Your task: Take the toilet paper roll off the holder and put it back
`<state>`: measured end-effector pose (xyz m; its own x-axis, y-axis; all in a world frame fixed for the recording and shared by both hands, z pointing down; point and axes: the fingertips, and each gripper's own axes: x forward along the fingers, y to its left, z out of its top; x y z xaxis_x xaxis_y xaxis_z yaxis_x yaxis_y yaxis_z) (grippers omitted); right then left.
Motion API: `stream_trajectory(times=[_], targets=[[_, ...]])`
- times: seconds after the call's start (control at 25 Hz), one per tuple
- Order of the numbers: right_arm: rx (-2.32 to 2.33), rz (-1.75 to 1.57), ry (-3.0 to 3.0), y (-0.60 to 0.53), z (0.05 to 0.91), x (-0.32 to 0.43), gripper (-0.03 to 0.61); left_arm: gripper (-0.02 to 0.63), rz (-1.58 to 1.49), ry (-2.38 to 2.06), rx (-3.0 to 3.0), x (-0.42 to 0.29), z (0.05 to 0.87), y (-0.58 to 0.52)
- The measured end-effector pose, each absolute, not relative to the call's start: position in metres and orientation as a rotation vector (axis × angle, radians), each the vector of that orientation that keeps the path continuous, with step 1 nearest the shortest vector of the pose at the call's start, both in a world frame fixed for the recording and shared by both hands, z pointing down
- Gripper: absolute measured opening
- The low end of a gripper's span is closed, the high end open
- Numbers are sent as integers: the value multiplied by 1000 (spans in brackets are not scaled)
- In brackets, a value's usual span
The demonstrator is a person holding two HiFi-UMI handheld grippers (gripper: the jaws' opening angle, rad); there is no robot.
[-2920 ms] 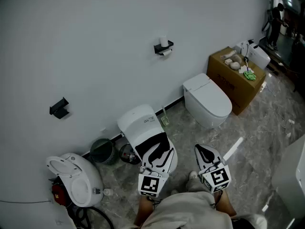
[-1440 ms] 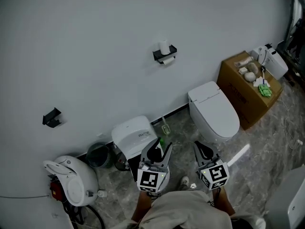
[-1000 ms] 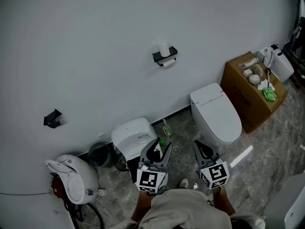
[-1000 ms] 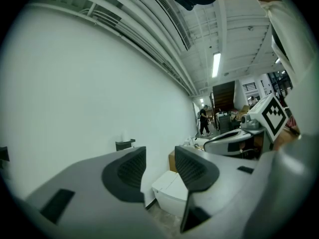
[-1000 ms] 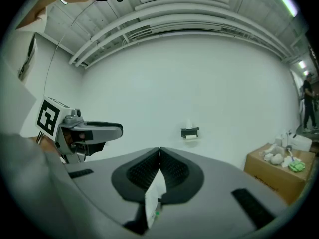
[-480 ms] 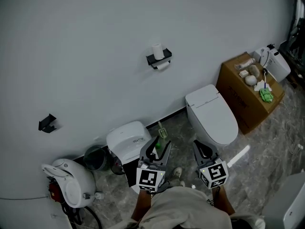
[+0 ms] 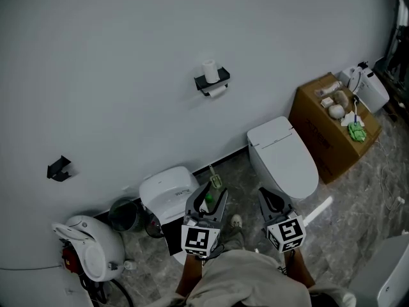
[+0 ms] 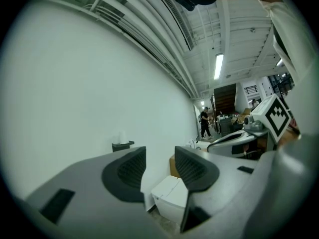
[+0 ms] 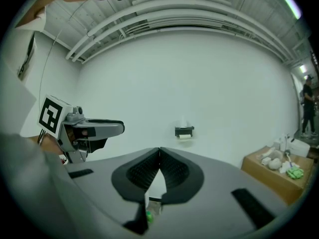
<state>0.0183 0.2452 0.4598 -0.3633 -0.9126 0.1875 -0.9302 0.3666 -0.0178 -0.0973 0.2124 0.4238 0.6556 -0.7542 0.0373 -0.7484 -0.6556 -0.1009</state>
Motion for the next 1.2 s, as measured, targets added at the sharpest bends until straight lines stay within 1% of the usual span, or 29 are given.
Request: stream_trajectory(times=[0.48,1.2], targets=[[1651,177,-2470,184,465,22,-3,187,-125,1300,-2801,-97,438,153],[1602,181,-2463,76,464,17,-3,191,-141,1317,-2811,-99,436,48]])
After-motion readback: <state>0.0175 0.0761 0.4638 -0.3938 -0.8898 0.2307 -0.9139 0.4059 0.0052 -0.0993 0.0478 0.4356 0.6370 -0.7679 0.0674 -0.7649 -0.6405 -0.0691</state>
